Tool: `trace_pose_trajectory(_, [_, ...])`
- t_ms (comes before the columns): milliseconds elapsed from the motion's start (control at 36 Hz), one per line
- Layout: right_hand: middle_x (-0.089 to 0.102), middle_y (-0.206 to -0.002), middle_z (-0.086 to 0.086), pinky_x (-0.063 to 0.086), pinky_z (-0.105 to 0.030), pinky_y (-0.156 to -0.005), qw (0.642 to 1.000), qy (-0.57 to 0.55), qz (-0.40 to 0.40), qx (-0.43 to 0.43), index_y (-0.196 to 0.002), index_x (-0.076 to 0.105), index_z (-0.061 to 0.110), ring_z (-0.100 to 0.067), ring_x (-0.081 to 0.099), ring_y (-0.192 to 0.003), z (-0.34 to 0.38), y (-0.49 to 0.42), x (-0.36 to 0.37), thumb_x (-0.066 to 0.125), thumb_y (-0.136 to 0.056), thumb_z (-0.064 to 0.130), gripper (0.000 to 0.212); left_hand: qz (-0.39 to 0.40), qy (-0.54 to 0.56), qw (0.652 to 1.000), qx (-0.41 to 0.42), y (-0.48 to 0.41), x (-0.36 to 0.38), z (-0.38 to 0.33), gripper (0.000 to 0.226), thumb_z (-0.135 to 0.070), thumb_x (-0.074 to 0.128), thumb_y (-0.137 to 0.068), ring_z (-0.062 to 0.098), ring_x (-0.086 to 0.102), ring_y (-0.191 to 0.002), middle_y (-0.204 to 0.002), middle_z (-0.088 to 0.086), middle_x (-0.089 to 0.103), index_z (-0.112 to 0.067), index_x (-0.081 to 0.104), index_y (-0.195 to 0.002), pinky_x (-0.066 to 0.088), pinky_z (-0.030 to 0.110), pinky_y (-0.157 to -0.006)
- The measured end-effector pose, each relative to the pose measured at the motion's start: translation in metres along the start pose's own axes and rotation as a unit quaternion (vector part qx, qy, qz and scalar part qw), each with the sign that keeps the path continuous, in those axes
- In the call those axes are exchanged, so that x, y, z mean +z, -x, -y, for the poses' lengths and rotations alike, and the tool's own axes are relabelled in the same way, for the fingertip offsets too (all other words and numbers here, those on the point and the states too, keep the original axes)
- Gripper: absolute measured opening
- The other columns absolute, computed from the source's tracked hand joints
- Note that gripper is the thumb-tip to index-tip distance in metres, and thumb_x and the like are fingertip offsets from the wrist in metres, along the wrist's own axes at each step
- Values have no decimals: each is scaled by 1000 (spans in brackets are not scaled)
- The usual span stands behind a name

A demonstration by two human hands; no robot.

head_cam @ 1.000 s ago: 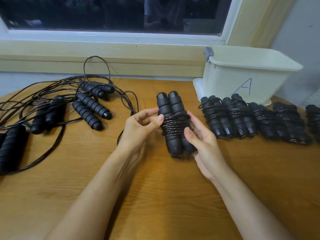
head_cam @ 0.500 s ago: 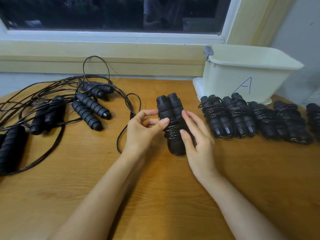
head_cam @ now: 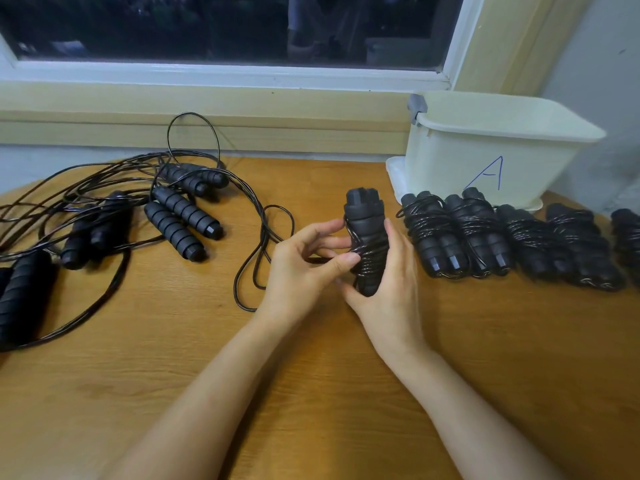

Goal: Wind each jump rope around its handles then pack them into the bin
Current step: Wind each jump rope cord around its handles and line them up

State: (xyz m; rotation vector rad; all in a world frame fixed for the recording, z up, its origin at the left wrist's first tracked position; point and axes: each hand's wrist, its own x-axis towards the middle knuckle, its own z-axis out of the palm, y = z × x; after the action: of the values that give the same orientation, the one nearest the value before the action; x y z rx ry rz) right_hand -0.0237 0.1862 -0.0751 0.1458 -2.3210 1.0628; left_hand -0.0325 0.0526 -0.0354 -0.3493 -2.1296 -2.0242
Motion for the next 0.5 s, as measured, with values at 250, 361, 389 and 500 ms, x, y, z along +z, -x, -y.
trace_pose_trajectory(250, [45,-132,-3,31,-2,-98,997,-79,-11,11,-145,45,6,-3,44,-120,-7,-2,-3,83,-74,15,82,3,-6,1000,16,-1,-1,1,37,-20,72,-78,4,69,-98,-94,-12,76,-30,64,-114,52,20,-88])
trace_pose_trajectory(361, [50,-126,5,38,-7,-96,988,-148,22,34,-149,41,12,1,50,-115,-1,-2,-6,80,-78,16,82,-11,43,999,-2,-2,-3,2,36,-22,72,-75,6,68,-91,-90,-6,75,-24,67,-111,52,21,-83])
trace_pose_trajectory(389, [52,-125,7,39,-10,-96,986,-163,27,36,-149,40,15,3,51,-116,-1,-1,-7,80,-78,14,81,-12,50,999,-6,-3,-4,3,36,-23,72,-74,7,67,-91,-89,-5,75,-23,67,-111,52,23,-85])
trace_pose_trajectory(500, [56,-136,13,47,-38,-105,967,-243,52,52,-146,41,34,-10,54,-127,5,1,-8,77,-79,18,78,-25,85,996,-22,-6,-7,8,42,-21,74,-71,8,64,-92,-88,-6,70,-14,64,-111,51,27,-87])
